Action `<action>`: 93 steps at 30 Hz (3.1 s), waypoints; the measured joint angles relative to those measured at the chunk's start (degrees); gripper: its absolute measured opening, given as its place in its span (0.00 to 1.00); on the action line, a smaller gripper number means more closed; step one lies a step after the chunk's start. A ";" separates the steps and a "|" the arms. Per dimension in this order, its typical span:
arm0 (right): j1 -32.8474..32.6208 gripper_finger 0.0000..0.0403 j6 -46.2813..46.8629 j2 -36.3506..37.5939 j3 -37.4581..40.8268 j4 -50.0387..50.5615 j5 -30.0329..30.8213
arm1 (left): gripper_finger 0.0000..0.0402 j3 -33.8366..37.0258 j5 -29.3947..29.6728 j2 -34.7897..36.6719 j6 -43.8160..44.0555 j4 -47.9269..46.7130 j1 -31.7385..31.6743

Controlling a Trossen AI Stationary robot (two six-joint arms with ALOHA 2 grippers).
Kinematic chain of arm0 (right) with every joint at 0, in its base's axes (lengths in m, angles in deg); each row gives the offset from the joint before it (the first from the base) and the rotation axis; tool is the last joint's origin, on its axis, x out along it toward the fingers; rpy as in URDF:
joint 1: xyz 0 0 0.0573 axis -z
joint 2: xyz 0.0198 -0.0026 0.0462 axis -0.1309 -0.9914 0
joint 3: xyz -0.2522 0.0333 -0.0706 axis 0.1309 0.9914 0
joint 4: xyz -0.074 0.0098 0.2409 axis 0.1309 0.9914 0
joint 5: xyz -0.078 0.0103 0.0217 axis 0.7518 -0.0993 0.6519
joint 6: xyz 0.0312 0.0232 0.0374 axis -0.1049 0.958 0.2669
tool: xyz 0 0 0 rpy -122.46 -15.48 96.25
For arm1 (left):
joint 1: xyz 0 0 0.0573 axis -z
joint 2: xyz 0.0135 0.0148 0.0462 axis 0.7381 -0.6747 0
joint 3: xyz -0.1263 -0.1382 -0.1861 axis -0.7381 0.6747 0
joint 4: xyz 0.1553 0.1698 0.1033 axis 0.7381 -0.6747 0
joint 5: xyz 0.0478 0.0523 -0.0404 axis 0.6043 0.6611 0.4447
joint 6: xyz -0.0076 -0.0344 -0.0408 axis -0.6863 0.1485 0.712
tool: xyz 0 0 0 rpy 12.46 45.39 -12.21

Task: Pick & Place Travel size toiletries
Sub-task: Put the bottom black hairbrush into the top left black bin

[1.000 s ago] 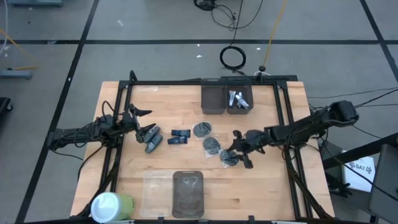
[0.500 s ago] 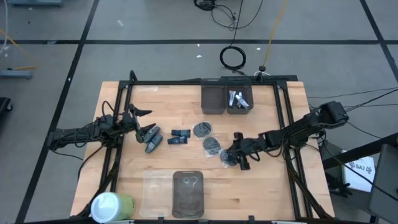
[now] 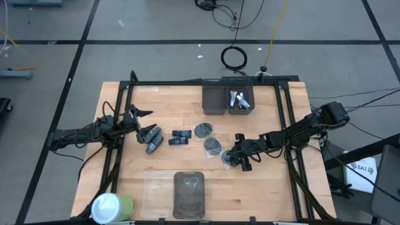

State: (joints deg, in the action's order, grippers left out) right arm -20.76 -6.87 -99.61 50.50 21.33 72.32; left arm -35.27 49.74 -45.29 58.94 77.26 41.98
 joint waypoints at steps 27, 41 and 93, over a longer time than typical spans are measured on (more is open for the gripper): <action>0.00 0.14 -2.94 0.00 0.00 0.07 0.01 | 0.77 0.00 0.00 0.00 0.00 0.00 -0.02; 0.02 0.01 -5.66 -0.02 0.00 -0.09 0.22 | 0.77 0.00 0.00 0.00 0.00 0.00 0.00; 0.02 0.00 -7.18 13.49 0.07 -1.73 0.06 | 0.77 0.00 0.00 0.00 0.00 0.00 -0.01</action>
State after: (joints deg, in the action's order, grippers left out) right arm -20.73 -14.05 -86.12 50.56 19.61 72.38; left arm -35.27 49.74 -45.29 58.94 77.26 41.97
